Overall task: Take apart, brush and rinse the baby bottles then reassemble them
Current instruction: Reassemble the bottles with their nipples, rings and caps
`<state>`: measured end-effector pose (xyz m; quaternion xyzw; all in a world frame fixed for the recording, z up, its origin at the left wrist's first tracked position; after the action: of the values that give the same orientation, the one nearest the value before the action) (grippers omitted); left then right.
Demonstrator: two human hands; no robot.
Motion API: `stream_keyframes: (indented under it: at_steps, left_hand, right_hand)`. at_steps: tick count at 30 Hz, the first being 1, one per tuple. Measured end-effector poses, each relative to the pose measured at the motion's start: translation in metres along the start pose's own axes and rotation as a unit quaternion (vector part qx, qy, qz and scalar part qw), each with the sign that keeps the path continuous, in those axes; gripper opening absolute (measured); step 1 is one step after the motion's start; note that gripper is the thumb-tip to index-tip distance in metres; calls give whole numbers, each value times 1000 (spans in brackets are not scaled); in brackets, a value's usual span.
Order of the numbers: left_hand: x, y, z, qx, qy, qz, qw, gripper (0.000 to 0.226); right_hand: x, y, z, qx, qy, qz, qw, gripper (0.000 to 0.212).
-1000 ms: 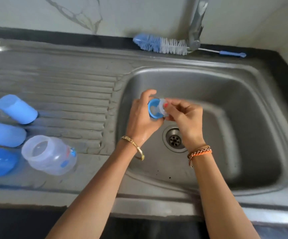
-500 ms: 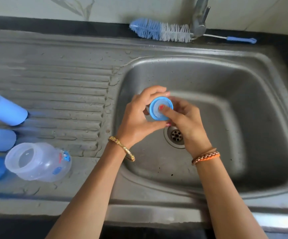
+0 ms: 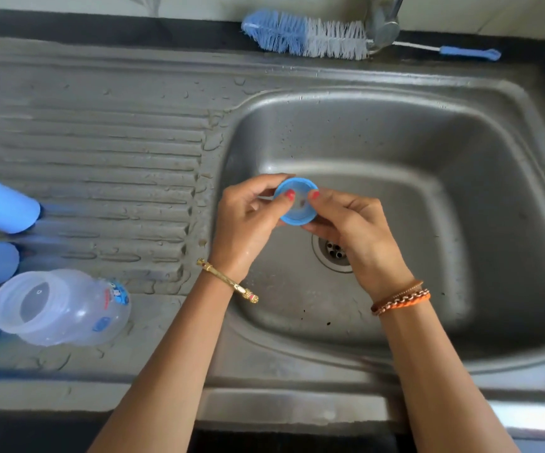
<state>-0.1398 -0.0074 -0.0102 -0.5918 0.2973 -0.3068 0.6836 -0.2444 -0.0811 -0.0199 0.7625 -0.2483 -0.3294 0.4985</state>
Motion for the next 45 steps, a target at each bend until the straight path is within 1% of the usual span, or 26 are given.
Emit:
stream_keyframes:
  at_steps: [4, 8, 9, 11, 13, 15, 18, 21, 24, 27, 29, 31, 33, 35, 37, 39, 40, 42, 45]
  left_hand:
    - [0, -3, 2, 27, 2, 5, 1000, 31]
    - [0, 0, -6, -47, 26, 79, 995, 23]
    - [1, 0, -6, -50, 26, 81, 995, 22]
    - [0, -3, -8, -18, 28, 60, 998, 21]
    - [-1, -5, -8, 15, 25, 36, 999, 22]
    - [-1, -3, -5, 19, 6, 30, 999, 24]
    - [1, -2, 1, 27, -30, 16, 999, 18]
    - [0, -4, 3, 67, -51, -10, 996, 20]
    - [-2, -5, 2, 99, -52, -38, 993, 20]
    - [-3, -4, 1, 50, -39, -18, 998, 16]
    - [-5, -3, -6, 13, -11, 8, 1000, 17]
    - [-6, -1, -10, 4, -4, 19, 1000, 16]
    - [-5, -2, -7, 26, -23, 2, 999, 14]
    - [-3, -4, -3, 48, -45, -26, 998, 14]
    - [-2, -5, 2, 52, -71, -40, 995, 15]
    - [-3, -5, 6, 47, -98, -43, 993, 17]
    - [-3, -4, 8, 45, -103, -45, 993, 17]
    - [-2, -4, 6, 47, -87, -48, 994, 19]
    - [-2, -5, -4, 15, -23, -36, 999, 25]
  right_hand:
    - [0, 2, 3, -57, -30, 37, 997, 22]
    - [3, 5, 12, -51, -67, 45, 995, 19]
    - [3, 5, 13, -50, -70, 46, 995, 18]
    - [3, 5, 16, -67, -84, 54, 993, 16]
    - [3, 6, 17, -110, -103, 74, 986, 14]
    - [2, 5, 15, -127, -109, 80, 983, 15]
    - [2, 3, 9, -109, -73, 62, 989, 16]
    - [1, 1, 4, -112, -54, 56, 991, 17]
    - [-2, 5, -1, -156, -57, 90, 982, 20]
    - [-1, 11, 0, -222, -66, 127, 964, 31]
    - [1, 13, 6, -240, -92, 135, 957, 31]
    - [0, 13, 11, -236, -117, 139, 955, 26]
    - [-2, 11, 11, -229, -121, 143, 955, 19]
    - [-3, 9, 5, -189, -84, 130, 970, 15]
    - [-2, 5, -4, -112, -15, 87, 990, 18]
    - [-4, 1, -10, -55, 38, 39, 997, 22]
    - [-4, 1, -10, -51, 42, 34, 997, 23]
    - [-3, 5, -4, -82, 7, 58, 995, 25]
    - [-2, 9, 7, -115, -64, 98, 986, 25]
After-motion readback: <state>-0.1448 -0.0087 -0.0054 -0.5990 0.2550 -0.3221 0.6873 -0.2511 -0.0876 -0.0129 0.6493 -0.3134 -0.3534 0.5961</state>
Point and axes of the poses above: each hand's wrist, its own x-axis towards the middle knuckle, its own z-axis out of the back of the hand, y = z × x, the point moved 8 cm from there along x, towards the middle knuckle, and after that the axes turned 7 degrees about x, right-handed, at the moved point
